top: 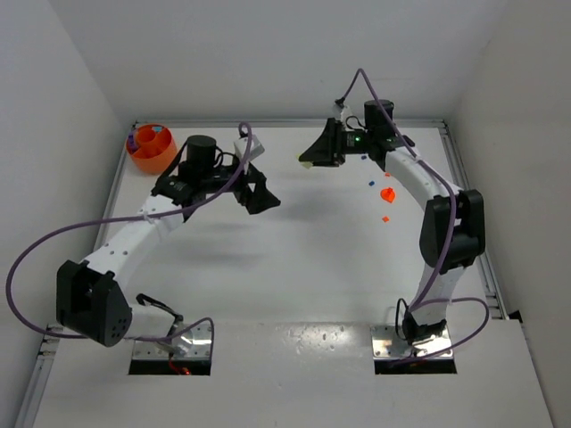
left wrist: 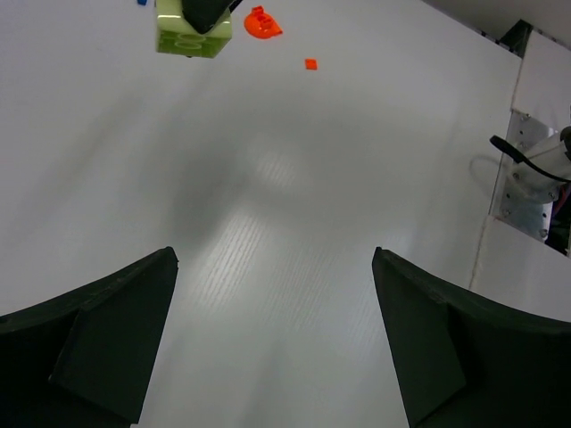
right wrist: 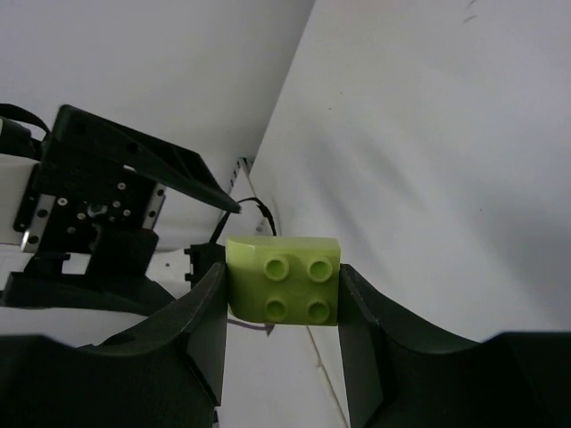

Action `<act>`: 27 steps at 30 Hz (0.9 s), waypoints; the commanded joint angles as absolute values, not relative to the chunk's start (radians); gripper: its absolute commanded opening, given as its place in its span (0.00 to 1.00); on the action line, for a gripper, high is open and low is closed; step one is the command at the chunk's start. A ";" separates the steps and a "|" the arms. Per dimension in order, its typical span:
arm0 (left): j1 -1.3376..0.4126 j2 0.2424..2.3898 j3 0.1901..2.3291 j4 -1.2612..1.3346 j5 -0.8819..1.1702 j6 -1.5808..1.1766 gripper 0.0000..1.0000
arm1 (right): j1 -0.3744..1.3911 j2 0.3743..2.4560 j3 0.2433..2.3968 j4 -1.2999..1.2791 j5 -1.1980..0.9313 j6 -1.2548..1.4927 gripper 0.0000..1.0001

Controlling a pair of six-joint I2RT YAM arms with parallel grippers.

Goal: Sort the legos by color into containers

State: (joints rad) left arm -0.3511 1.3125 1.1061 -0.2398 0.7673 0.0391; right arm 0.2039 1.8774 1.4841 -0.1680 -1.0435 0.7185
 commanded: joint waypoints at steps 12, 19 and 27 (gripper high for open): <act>-0.388 1.463 1.292 -0.104 0.690 -0.115 0.91 | 0.319 1.836 1.511 -0.086 -0.977 0.867 0.02; -0.388 1.503 1.315 -0.095 0.690 -0.124 0.88 | 0.339 1.836 1.523 -0.097 -0.977 0.867 0.02; -0.397 1.522 1.325 -0.095 0.680 -0.124 0.72 | 0.350 1.836 1.543 -0.097 -0.996 0.888 0.02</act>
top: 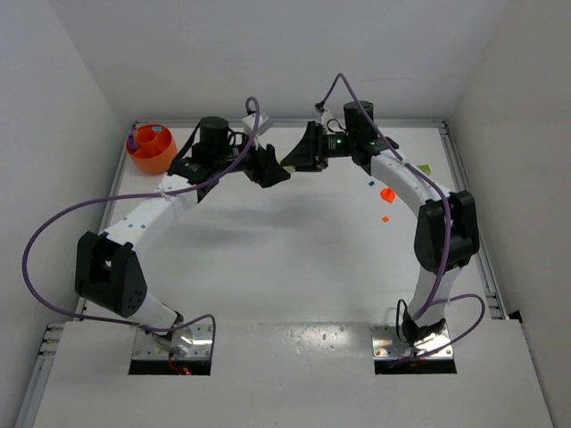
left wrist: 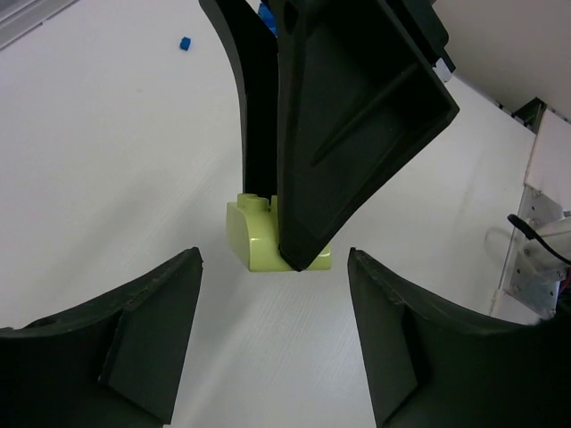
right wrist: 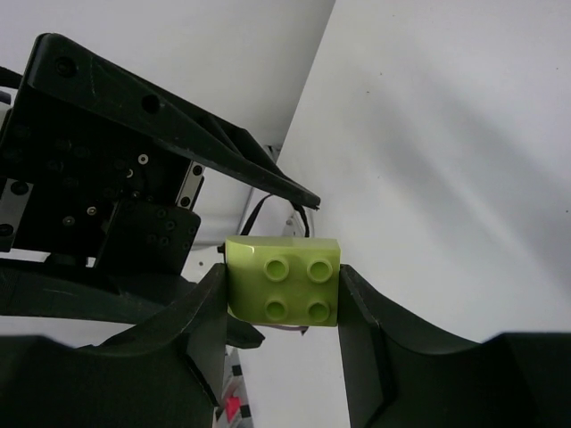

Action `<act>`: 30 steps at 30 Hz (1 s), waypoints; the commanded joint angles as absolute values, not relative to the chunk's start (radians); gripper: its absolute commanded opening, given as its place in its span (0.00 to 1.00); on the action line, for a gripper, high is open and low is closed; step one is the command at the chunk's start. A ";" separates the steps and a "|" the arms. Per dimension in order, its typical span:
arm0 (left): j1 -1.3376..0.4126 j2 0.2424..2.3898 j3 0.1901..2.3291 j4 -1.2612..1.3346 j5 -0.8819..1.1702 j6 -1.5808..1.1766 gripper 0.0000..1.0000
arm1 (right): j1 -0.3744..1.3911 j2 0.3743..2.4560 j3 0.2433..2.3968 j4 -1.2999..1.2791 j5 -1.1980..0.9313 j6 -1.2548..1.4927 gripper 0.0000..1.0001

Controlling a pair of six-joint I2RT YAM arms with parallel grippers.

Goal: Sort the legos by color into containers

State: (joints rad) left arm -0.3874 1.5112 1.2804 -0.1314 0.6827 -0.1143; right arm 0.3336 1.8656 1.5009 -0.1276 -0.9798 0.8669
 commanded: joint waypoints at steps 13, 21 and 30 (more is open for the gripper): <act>-0.397 1.540 1.345 -0.095 0.667 -0.106 0.39 | 0.368 1.856 1.549 -0.064 -1.014 0.920 0.02; -0.397 1.508 1.324 -0.126 0.646 -0.075 0.17 | 0.342 1.847 1.520 -0.029 -1.014 0.965 0.36; -0.319 1.344 1.148 -0.172 0.618 -0.075 0.12 | 0.141 1.868 1.658 -0.063 -0.971 0.927 0.61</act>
